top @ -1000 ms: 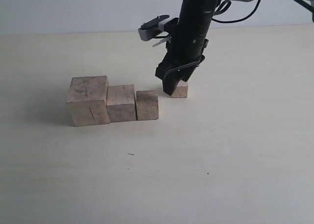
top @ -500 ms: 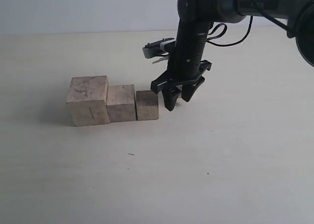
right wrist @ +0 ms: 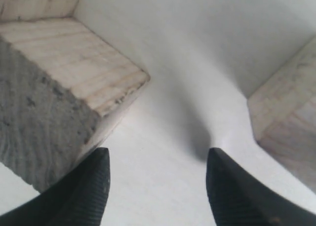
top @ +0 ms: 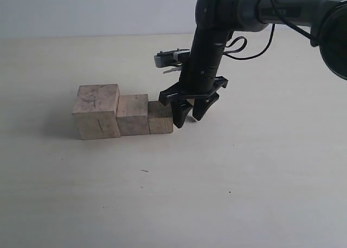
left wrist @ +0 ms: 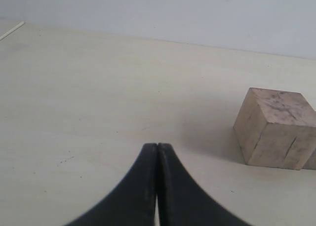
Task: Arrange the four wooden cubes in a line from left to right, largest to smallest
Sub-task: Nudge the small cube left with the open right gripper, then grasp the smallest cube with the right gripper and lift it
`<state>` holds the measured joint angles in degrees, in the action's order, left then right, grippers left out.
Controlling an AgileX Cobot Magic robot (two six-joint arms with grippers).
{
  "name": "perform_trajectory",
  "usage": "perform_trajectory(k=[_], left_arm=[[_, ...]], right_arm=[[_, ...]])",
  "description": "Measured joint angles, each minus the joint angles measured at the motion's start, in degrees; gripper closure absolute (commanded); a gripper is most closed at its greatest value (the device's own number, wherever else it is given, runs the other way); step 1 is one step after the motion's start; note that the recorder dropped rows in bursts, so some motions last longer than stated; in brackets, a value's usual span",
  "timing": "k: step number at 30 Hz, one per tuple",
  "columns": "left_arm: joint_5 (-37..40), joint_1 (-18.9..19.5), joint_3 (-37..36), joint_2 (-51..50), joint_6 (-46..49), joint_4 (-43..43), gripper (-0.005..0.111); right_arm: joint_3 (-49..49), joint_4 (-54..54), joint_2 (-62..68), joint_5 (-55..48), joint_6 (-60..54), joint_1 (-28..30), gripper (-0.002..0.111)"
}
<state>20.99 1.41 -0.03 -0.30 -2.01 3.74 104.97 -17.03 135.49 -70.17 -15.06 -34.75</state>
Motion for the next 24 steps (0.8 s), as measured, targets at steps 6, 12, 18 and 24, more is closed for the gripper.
perform_trajectory(k=[6,12,18,24], left_arm=[[0.00,0.00,0.00,0.00,0.00,0.00,0.107],[0.00,0.00,0.00,0.00,0.00,0.00,0.107],[0.00,0.00,0.00,0.00,0.00,0.00,0.107],[0.00,0.00,0.00,0.00,0.00,0.00,0.107]], right_arm=[[0.00,-0.22,0.00,0.00,0.00,0.00,0.053],[0.00,2.19,-0.23,0.00,0.11,0.00,0.053],[-0.03,8.60,-9.19,0.11,6.05,0.00,0.053],[-0.03,17.03,-10.62,3.40,24.69,0.00,0.040]])
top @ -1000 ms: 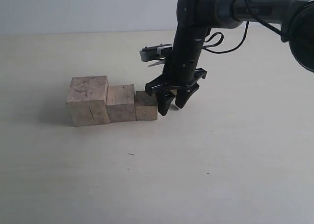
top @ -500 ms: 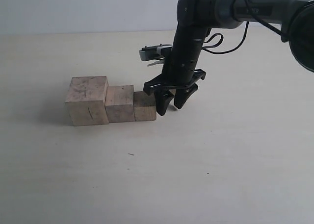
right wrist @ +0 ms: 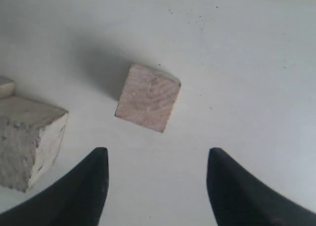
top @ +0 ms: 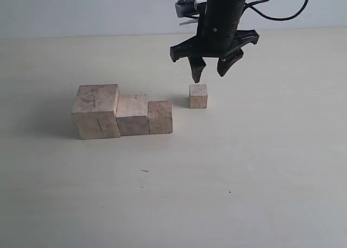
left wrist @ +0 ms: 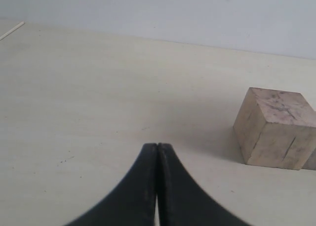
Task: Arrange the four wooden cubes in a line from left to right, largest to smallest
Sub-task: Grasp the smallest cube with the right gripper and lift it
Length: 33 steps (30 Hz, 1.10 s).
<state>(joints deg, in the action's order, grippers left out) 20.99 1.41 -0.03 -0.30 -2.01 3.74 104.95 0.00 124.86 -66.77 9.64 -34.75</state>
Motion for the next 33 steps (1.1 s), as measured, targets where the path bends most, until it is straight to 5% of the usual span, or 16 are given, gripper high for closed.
perform_trajectory(k=[3,20,30,33], left_arm=[[0.00,0.00,0.00,0.00,0.00,0.00,0.107],[0.00,0.00,0.00,0.00,0.00,0.00,0.107],[0.00,0.00,0.00,0.00,0.00,0.00,0.107],[0.00,0.00,0.00,0.00,0.00,0.00,0.107]], right_arm=[[0.00,-1.02,2.65,3.46,1.47,0.00,0.030],[0.00,0.00,8.18,8.86,7.00,0.00,0.032],[0.00,0.32,8.36,7.35,7.10,0.00,0.100],[0.00,0.32,7.05,4.74,4.62,0.00,0.108]])
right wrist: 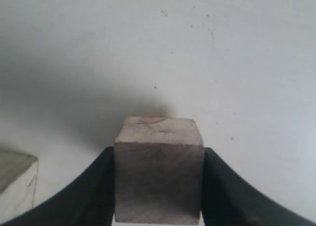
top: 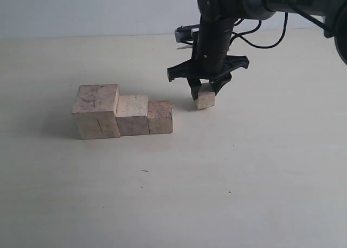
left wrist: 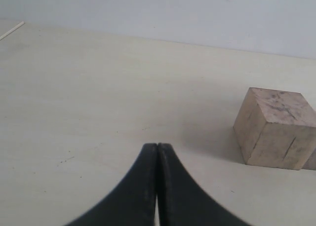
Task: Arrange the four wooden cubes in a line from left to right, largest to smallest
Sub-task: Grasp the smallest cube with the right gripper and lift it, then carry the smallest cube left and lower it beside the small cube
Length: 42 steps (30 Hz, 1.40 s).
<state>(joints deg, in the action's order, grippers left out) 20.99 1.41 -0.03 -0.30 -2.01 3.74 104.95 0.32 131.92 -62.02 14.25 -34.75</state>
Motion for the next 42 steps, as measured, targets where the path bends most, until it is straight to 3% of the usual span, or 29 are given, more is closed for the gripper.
perform_trajectory(k=[9,15,21,42], left_arm=[[0.00,0.00,0.00,0.00,0.00,0.00,0.107],[0.00,0.00,0.00,0.00,0.00,0.00,0.107],[0.00,0.00,0.00,0.00,0.00,0.00,0.107],[0.00,0.00,0.00,0.00,0.00,0.00,0.107]], right_arm=[[0.00,-2.23,-7.89,-5.86,-21.40,0.64,0.108],[0.00,-11.54,-9.96,-7.78,-56.19,4.01,0.108],[0.00,-13.74,-9.33,-7.92,-74.77,4.43,0.108],[0.00,-15.18,-1.09,-7.97,-85.59,-0.65,0.108]])
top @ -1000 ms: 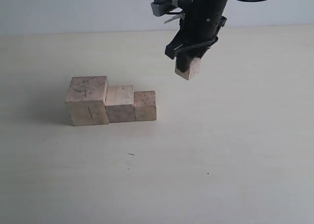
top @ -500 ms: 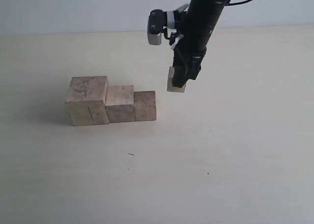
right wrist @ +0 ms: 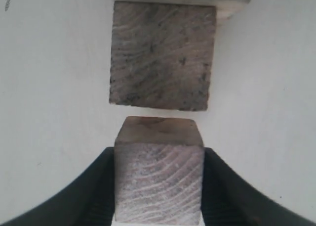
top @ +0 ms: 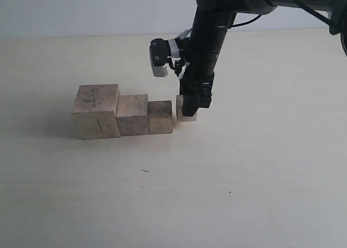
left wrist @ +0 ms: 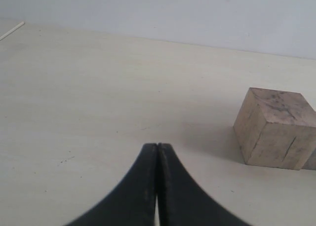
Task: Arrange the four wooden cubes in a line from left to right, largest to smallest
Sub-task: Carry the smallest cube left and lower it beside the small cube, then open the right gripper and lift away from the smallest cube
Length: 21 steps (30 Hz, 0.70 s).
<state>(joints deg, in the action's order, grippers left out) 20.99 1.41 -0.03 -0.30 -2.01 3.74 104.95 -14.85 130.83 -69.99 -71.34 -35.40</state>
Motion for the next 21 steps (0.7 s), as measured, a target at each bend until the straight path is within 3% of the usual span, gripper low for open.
perform_trajectory(k=[14,17,21], left_arm=[[0.00,0.00,0.00,0.00,0.00,0.00,0.107],[0.00,0.00,0.00,0.00,0.00,0.00,0.107],[0.00,0.00,0.00,0.00,0.00,0.00,0.107]], right_arm=[[0.00,-1.38,2.32,0.00,0.66,0.00,0.107],[0.00,-1.47,2.32,0.00,2.33,0.00,0.098],[0.00,-1.47,2.32,0.00,5.38,0.00,0.076]])
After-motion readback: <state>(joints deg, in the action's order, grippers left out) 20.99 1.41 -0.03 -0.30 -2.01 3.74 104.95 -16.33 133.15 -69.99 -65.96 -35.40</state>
